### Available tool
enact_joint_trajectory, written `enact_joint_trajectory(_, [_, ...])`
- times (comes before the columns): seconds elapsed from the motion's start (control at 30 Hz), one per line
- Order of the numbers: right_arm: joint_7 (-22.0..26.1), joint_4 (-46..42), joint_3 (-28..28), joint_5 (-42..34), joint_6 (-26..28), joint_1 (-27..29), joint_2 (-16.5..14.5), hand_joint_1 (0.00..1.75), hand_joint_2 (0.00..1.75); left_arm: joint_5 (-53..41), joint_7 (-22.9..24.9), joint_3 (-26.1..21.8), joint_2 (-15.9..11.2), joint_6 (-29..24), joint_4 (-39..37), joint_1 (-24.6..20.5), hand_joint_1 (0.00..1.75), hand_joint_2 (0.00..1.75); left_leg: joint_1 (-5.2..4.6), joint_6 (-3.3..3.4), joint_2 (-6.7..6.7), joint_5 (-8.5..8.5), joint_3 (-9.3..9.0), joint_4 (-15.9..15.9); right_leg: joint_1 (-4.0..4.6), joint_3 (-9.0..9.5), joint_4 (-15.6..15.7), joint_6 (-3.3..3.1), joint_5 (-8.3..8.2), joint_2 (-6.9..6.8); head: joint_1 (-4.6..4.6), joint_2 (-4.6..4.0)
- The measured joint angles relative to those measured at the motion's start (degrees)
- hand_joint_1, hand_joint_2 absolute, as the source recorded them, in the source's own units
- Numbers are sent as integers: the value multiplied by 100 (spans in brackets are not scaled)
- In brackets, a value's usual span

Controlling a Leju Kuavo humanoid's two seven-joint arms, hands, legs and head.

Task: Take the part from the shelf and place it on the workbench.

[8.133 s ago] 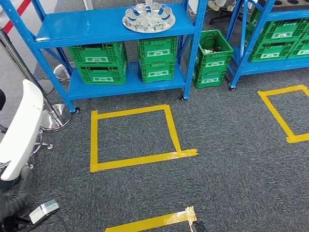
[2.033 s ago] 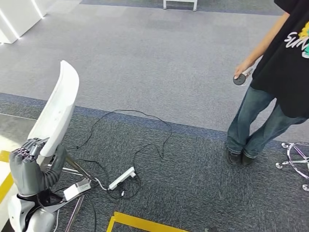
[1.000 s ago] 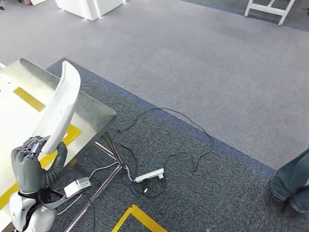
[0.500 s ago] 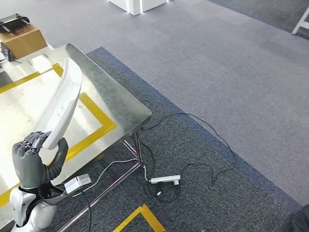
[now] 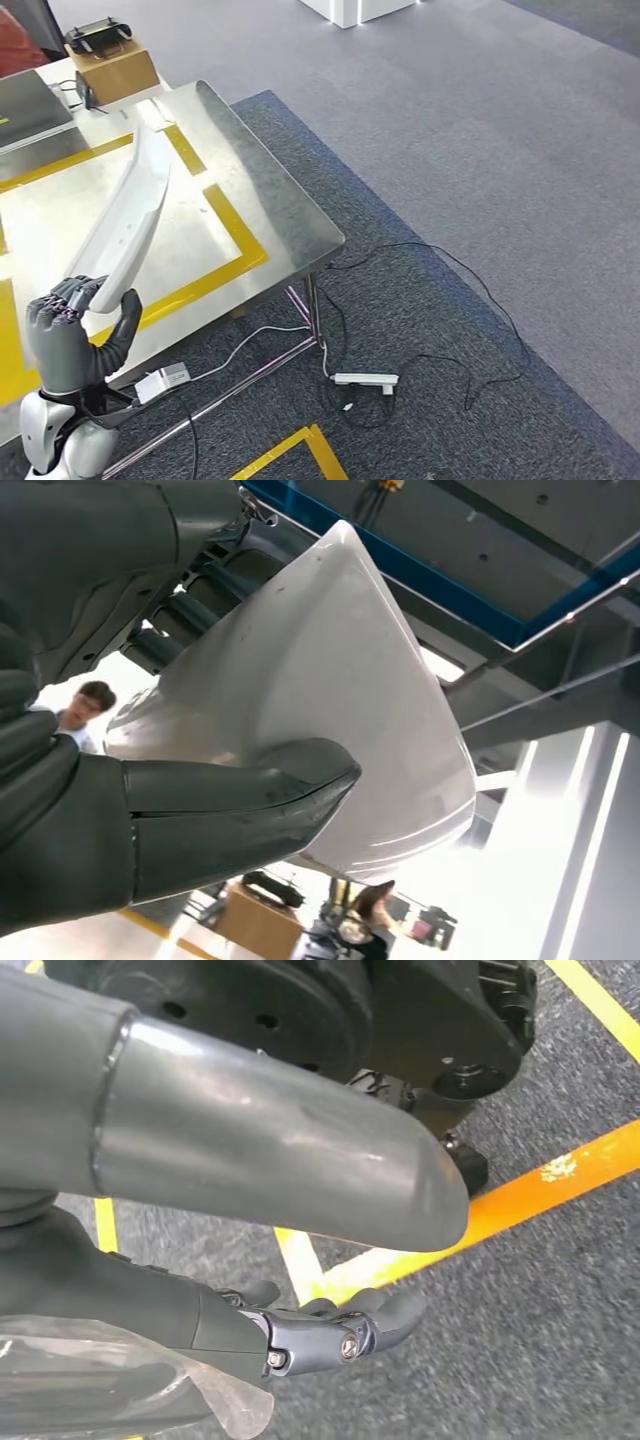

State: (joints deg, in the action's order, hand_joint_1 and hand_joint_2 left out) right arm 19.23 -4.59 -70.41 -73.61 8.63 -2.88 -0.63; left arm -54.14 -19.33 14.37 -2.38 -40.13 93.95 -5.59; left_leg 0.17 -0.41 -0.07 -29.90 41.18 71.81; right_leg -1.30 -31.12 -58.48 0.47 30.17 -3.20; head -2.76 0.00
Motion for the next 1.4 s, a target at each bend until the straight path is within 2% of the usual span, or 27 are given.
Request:
enact_joint_trajectory(0.03, [0, 0, -2, -1, -4, -3, -1, 0, 0, 0, 2, 1, -5, 0, -1, -1, 175, 175, -20, 41, 107, 209, -188, -395, 6, 34, 2, 9, 25, -63, 1, 0])
enact_joint_trajectory(0.07, [1, 0, -4, -3, -8, -6, -1, 0, 0, 0, 4, 1, -9, 0, -1, -7, 175, 175, -60, 85, 250, 347, -370, -763, 23, 66, 3, 30, 54, -125, 0, -1])
enact_joint_trajectory(0.1, [2, 0, -7, -5, -11, -6, -2, 0, 0, 0, 5, 2, -12, 0, -1, -16, 175, 175, -98, 128, 374, 415, -504, -1042, 37, 88, 6, 58, 80, -186, 1, -1])
enact_joint_trajectory(0.13, [2, 0, -9, -9, -14, -6, -2, 0, 0, -1, 6, 4, -13, 0, -1, -21, 175, 175, -132, 159, 453, 412, -567, -1190, 51, 105, 12, 88, 101, -251, -2, -1])
enact_joint_trajectory(0.17, [3, 0, -11, -13, -16, -7, -2, 0, 0, -1, 7, 5, -16, 0, -1, -21, 175, 175, -155, 177, 441, 377, -575, -1222, 63, 121, 24, 121, 116, -321, -3, -1])
enact_joint_trajectory(0.2, [3, 0, -13, -17, -19, -14, -2, 0, 0, -1, 8, 5, -21, -1, 0, -17, 175, 175, -150, 199, 366, 374, -576, -1252, 67, 151, 45, 152, 130, -398, -3, 0])
enact_joint_trajectory(0.23, [3, 0, -15, -23, -24, -24, -2, 0, 0, -1, 5, 4, -25, -1, 1, -5, 175, 175, -136, 220, 291, 384, -593, -1288, 64, 167, 46, 183, 156, -394, -9, 0])
enact_joint_trajectory(0.27, [6, 0, -17, -30, -27, -34, -2, 0, 0, -1, 1, 2, -30, -2, 2, 0, 175, 175, -115, 248, 221, 396, -618, -1325, 60, 150, -20, 208, 219, -301, -13, 0])
enact_joint_trajectory(0.3, [9, 0, -19, -37, -29, -40, -2, 0, 0, 1, -4, 1, -28, -2, 3, -4, 175, 175, -90, 277, 151, 409, -643, -1360, 54, 62, -214, 229, 333, -142, -30, 0])
enact_joint_trajectory(0.33, [11, 0, -20, -44, -30, -38, -2, 0, 0, 1, -9, 1, -23, -2, 3, -6, 175, 175, -71, 300, 86, 414, -660, -1377, 45, -108, -531, 240, 485, 56, -50, 1])
enact_joint_trajectory(0.37, [13, 0, -21, -49, -31, -28, -2, 0, 0, 1, -12, 0, -20, -2, 2, -11, 175, 175, -64, 320, 15, 410, -663, -1379, 43, -326, -928, 247, 647, 197, -64, 1])
enact_joint_trajectory(0.4, [12, 0, -22, -52, -31, -18, -2, 0, 0, 1, -13, -1, -16, -1, 1, -7, 175, 175, -61, 333, -64, 405, -663, -1378, 41, -550, -1297, 255, 761, 271, -79, 1])
enact_joint_trajectory(0.43, [11, 0, -22, -54, -32, -5, -2, 0, 0, 0, -14, -1, -14, -1, 1, 4, 175, 175, -61, 337, -147, 400, -668, -1376, 40, -713, -1516, 261, 775, 299, -82, 2])
enact_joint_trajectory(0.47, [11, 0, -23, -57, -34, 4, -2, 0, 0, -5, -14, -1, -14, -1, 0, 11, 175, 175, -60, 337, -217, 393, -675, -1373, 40, -783, -1528, 266, 672, 309, -82, 2])
enact_joint_trajectory(0.5, [14, 0, -24, -60, -35, 3, -2, 0, 0, -14, -14, -1, -14, 0, -1, 18, 175, 175, -59, 331, -283, 383, -689, -1367, 39, -744, -1319, 264, 463, 312, -86, 2])
enact_joint_trajectory(0.53, [20, 0, -25, -63, -36, -3, -2, 0, 0, -25, -11, -2, -13, 0, -1, 22, 175, 175, -56, 317, -336, 365, -707, -1357, 36, -621, -944, 257, 195, 321, -88, 2])
enact_joint_trajectory(0.57, [27, 0, -25, -67, -36, -16, -2, 0, 0, -37, -9, -4, -14, 0, -1, 24, 175, 175, -65, 294, -371, 339, -720, -1338, 37, -483, -568, 244, -4, 345, -91, 1])
enact_joint_trajectory(0.6, [33, 0, -25, -69, -35, -34, -2, 0, 0, -46, -7, -5, -15, 0, -1, 25, 175, 175, -71, 266, -406, 317, -722, -1315, 36, -349, -263, 217, -123, 372, -88, 1])
enact_joint_trajectory(0.63, [37, 0, -25, -70, -35, -47, -2, 0, 0, -50, -4, -6, -17, 0, -1, 25, 175, 175, -79, 242, -425, 298, -717, -1291, 33, -262, -75, 190, -171, 399, -85, 0])
enact_joint_trajectory(0.7, [38, -1, -25, -70, -40, -57, -7, 0, 0, -52, 2, -3, -24, 0, -1, 26, 175, 175, -88, 258, -432, 291, -702, -1271, 34, -202, 7, 150, -151, 430, -76, 1])
enact_joint_trajectory(0.77, [37, -2, -25, -74, -46, -48, -10, 0, 0, -51, 9, 2, -30, 0, -1, 24, 175, 175, -90, 294, -417, 295, -718, -1289, 42, -200, 12, 145, -155, 447, -75, 2])
enact_joint_trajectory(0.87, [36, -3, -25, -80, -53, -42, -10, 0, 0, -50, 12, 5, -31, 0, -1, 18, 175, 175, -90, 290, -402, 293, -750, -1329, 46, -192, 12, 125, -143, 465, -73, 2])
enact_joint_trajectory(1.1, [35, -4, -25, -79, -58, -43, -11, 0, 0, -50, 12, 5, -37, 0, -1, 16, 175, 175, -84, 199, -399, 287, -771, -1360, 54, -180, 8, 91, -122, 466, -74, 2])
enact_joint_trajectory(1.4, [28, -4, -25, -79, -75, -35, -11, 0, 0, -38, 36, 6, -43, 0, -1, 16, 175, 175, -93, 186, -398, 281, -770, -1356, 41, -166, 18, 92, -122, 466, -76, 2])
